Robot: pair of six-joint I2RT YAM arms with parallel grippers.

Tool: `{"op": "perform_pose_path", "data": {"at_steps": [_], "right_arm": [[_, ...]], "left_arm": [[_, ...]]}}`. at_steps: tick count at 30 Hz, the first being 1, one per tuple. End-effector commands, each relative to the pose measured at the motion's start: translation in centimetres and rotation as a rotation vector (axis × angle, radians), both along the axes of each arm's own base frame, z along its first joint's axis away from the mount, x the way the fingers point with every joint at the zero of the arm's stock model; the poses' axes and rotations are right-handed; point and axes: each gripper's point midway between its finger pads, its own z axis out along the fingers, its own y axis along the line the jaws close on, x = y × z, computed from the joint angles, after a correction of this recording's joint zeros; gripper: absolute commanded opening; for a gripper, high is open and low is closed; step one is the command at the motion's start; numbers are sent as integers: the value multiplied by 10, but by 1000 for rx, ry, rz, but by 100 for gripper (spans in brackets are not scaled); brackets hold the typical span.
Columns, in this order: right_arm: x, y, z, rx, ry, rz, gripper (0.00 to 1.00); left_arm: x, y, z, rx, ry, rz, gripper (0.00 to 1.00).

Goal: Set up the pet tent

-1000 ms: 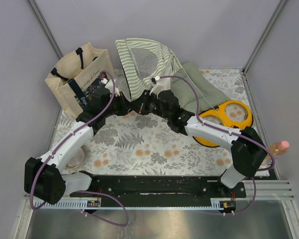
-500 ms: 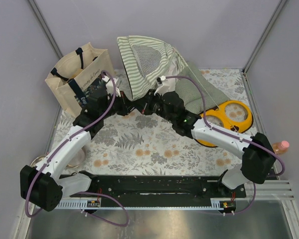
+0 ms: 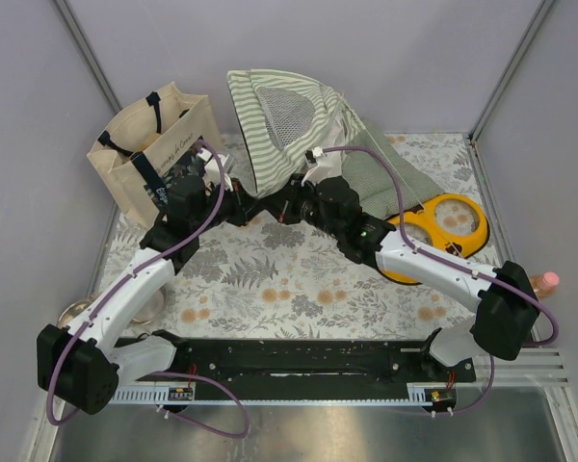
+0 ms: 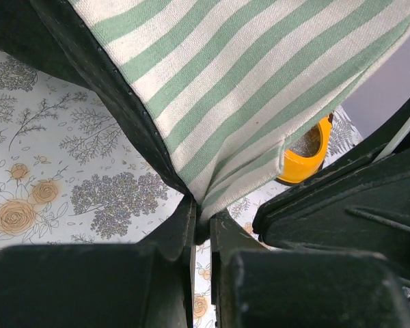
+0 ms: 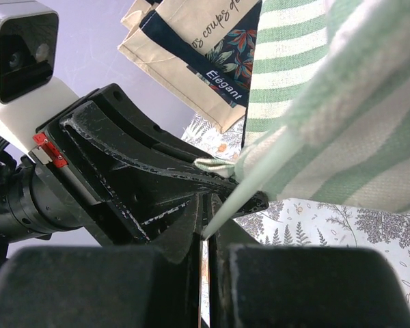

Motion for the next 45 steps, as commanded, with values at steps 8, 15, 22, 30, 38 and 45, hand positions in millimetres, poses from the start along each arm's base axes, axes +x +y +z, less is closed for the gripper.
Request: {"op": "perform_pose_path", "data": {"at_steps": [8, 15, 22, 30, 38, 45], "right_arm": [[55, -81, 176, 328, -341, -338, 0], [67, -95, 184, 334, -365, -400, 0], [74, -106, 189, 330, -383, -442, 0], [79, -105, 178, 322, -358, -448, 0], [80, -107, 183, 333, -361, -455, 0], [84, -106, 177, 327, -345, -460, 0]], "left_arm": [[-36, 21, -82, 165, 183, -43, 0], [-42, 20, -81, 177, 106, -97, 0], [-43, 26, -85, 187, 76, -74, 0], [-42, 30, -90, 208, 70, -58, 0], [-42, 36, -103, 246, 86, -37, 0], [-41, 37, -103, 247, 86, -29, 0]]}}
